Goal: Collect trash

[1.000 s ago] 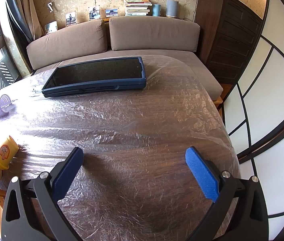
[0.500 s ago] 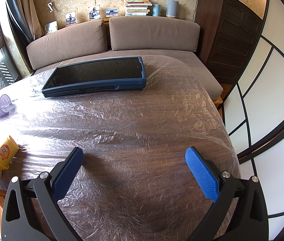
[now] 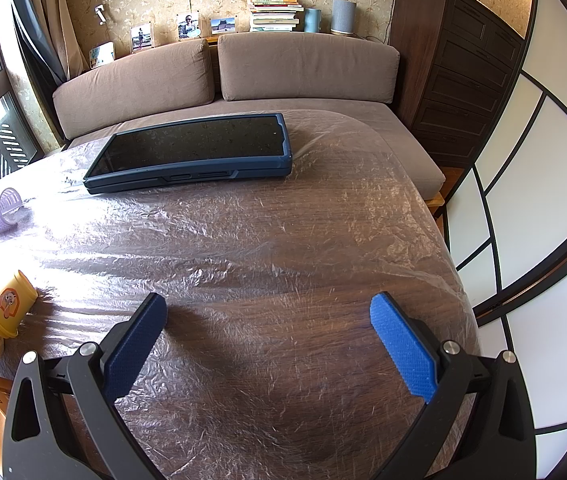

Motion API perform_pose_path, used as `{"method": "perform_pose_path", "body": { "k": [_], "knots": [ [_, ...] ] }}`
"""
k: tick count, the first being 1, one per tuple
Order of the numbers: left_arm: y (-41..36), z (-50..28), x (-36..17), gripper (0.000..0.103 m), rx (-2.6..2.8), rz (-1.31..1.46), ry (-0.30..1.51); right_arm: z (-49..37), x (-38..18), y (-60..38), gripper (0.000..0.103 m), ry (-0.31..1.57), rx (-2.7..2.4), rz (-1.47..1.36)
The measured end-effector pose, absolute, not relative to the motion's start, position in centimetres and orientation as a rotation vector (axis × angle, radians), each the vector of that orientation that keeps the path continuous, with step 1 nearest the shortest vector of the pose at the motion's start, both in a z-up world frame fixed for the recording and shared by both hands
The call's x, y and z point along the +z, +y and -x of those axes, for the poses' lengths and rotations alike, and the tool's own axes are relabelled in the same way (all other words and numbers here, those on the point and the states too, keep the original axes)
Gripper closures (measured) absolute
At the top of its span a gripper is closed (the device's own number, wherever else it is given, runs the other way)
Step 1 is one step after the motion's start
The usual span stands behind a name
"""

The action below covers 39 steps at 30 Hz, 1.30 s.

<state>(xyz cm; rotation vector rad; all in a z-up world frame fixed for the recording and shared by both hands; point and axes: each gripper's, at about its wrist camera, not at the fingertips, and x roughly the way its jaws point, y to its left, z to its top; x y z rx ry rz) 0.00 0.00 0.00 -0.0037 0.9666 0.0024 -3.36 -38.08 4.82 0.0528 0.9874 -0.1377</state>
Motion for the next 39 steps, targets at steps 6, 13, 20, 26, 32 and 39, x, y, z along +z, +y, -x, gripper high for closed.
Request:
{"method": "perform_pose_path", "body": {
  "k": [6,13,20,26,32,39],
  "knots": [
    [0.00,0.01,0.00,0.001,0.002,0.004,0.966,3.36,4.81,-38.07,0.004,0.987,-0.138,-0.053],
    [0.00,0.00,0.00,0.001,0.002,0.004,0.967,3.36,4.73,-38.03,0.004,0.987,-0.139,-0.053],
    [0.00,0.00,0.00,0.001,0.002,0.004,0.967,3.36,4.71,-38.02,0.004,0.986,-0.139,-0.053],
    [0.00,0.00,0.00,0.001,0.002,0.004,0.967,3.35,4.70,-38.02,0.004,0.986,-0.139,-0.053],
    [0.00,0.00,0.00,0.001,0.002,0.004,0.967,3.35,4.70,-38.01,0.004,0.986,-0.139,-0.053],
    [0.00,0.11,0.00,0.001,-0.001,0.003,0.966,3.33,4.46,-37.89,0.004,0.986,-0.140,-0.052]
  ]
}}
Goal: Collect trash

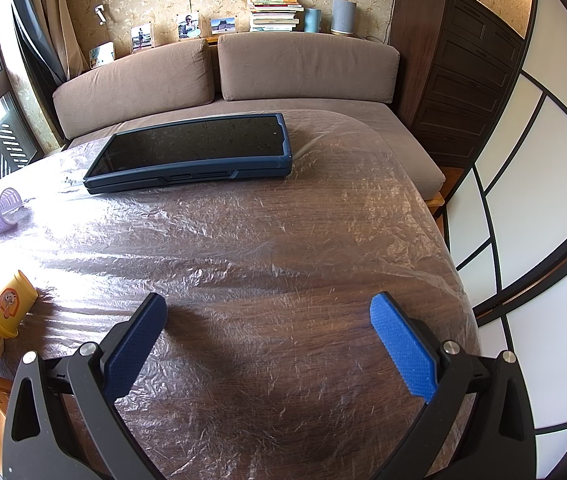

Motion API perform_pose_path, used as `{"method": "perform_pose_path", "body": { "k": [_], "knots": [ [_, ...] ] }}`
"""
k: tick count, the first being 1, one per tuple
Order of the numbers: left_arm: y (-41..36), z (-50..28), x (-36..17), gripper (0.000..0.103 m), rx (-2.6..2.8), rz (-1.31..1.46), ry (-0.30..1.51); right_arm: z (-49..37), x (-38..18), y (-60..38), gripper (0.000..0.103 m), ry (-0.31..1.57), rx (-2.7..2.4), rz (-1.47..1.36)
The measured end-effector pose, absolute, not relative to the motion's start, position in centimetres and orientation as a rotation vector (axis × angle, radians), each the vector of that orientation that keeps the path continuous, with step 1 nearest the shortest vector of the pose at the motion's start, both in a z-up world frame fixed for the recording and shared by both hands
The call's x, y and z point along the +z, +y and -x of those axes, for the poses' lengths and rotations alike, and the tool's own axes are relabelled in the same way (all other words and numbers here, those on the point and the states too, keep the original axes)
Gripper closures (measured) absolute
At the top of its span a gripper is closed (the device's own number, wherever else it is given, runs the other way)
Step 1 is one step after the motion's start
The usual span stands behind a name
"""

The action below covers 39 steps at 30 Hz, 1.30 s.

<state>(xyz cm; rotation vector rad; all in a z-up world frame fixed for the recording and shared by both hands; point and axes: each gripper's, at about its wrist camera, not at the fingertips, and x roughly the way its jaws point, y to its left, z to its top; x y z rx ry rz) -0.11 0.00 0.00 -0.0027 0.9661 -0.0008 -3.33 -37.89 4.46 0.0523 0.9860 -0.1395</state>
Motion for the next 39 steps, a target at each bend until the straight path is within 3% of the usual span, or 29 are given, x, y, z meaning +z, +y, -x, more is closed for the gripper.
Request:
{"method": "perform_pose_path", "body": {
  "k": [10,20,28,39],
  "knots": [
    [0.4,0.1,0.7,0.001,-0.015,-0.030,0.990,4.1,3.9,-37.4,0.004,0.983,-0.149,-0.086],
    [2.4,9.2,7.7,0.001,-0.024,0.034,0.795,15.0,11.3,-30.1,0.004,0.814,0.071,-0.073],
    [-0.4,11.9,5.7,0.001,-0.104,0.025,0.859,20.2,8.1,-23.6,0.004,0.915,0.251,-0.015],
    [-1.5,9.6,2.1,0.001,-0.118,-0.013,0.915,19.0,5.1,-20.2,0.004,0.952,0.280,0.081]
  ]
}}
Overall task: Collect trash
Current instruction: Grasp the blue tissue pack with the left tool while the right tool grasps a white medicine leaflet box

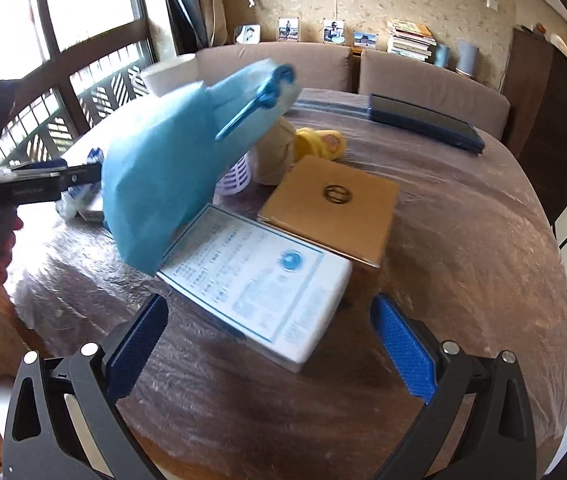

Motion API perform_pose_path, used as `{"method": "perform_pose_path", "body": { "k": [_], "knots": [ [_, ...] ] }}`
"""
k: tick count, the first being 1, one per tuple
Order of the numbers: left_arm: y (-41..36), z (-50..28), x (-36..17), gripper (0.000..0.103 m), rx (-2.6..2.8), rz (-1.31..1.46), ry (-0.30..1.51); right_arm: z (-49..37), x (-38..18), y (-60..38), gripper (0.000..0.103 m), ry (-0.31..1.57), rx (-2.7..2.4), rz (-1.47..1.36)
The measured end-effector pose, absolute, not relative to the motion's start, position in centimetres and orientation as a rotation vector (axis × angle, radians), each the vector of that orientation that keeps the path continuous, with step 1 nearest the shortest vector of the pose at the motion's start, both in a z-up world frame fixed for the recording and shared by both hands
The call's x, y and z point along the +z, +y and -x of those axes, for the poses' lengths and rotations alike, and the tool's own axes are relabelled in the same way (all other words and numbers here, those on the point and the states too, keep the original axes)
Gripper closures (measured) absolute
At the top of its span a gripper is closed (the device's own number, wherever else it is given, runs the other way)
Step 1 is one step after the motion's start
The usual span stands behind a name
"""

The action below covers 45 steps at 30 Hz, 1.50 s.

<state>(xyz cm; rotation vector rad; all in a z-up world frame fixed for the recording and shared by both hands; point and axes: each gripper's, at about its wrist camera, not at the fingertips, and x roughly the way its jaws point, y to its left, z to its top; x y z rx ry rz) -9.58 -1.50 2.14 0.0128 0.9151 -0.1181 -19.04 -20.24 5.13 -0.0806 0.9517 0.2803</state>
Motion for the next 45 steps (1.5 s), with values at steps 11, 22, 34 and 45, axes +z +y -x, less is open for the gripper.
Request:
{"method": "perform_pose_path", "body": {
  "k": [11,22,34,45],
  "knots": [
    [0.1,8.8,1.9,0.001,-0.136,-0.003,0.912,19.4,5.6,-16.5,0.004,0.949,0.432,0.180],
    [0.4,8.8,2.3,0.002,-0.168,0.038,0.914,16.9,4.9,-15.6,0.004,0.911,0.415,0.285],
    [0.8,9.9,1.6,0.046,-0.187,0.038,0.936,16.8,4.5,-14.3,0.031,0.937,0.505,0.304],
    [0.9,10.7,2.2,0.069,-0.173,0.059,0.915,18.1,4.5,-16.1,0.056,0.992,0.498,0.185]
  ]
}}
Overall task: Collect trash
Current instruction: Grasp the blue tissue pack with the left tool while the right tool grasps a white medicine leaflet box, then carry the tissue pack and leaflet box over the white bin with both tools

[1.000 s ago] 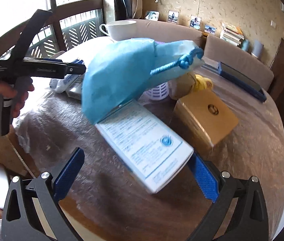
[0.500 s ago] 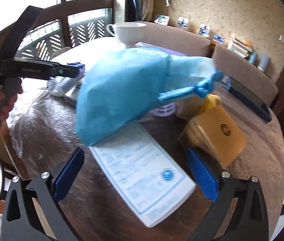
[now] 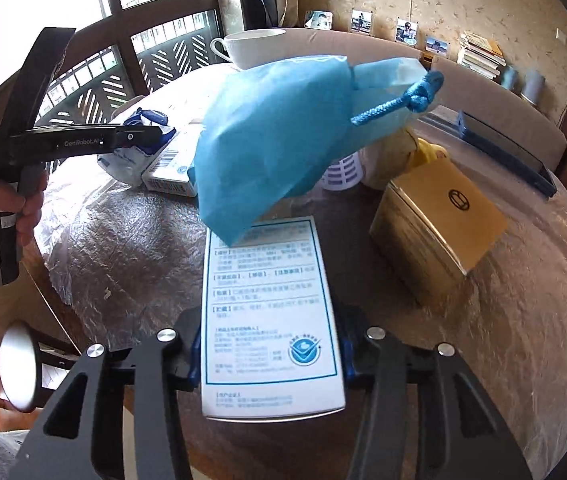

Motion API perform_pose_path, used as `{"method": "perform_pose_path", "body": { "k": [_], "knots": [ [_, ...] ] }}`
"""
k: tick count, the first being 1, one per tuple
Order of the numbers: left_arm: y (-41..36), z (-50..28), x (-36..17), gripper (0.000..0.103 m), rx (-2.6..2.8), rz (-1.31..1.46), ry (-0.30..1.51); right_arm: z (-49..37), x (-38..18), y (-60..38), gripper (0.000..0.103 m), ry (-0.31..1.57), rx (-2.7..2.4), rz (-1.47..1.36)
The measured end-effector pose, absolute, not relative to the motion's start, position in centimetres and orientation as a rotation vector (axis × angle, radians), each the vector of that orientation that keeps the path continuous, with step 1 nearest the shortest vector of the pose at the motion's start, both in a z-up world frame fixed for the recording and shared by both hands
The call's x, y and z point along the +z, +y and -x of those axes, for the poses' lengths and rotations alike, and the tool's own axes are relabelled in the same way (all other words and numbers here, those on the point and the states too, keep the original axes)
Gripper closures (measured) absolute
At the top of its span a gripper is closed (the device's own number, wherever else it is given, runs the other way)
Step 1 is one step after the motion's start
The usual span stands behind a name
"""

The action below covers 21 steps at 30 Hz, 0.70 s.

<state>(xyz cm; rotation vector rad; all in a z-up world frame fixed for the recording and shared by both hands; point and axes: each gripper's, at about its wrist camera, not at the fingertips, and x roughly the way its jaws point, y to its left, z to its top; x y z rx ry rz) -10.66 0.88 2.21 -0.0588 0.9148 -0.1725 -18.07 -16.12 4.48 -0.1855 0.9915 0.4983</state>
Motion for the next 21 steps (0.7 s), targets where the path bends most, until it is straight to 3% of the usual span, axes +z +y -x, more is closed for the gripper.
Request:
{"method": "perform_pose_path", "body": {
  "k": [21],
  "knots": [
    [-0.1,15.0,4.5,0.073,-0.196,0.123,0.880,21.7,6.2,-18.2,0.056,0.988,0.459,0.078]
  ]
}}
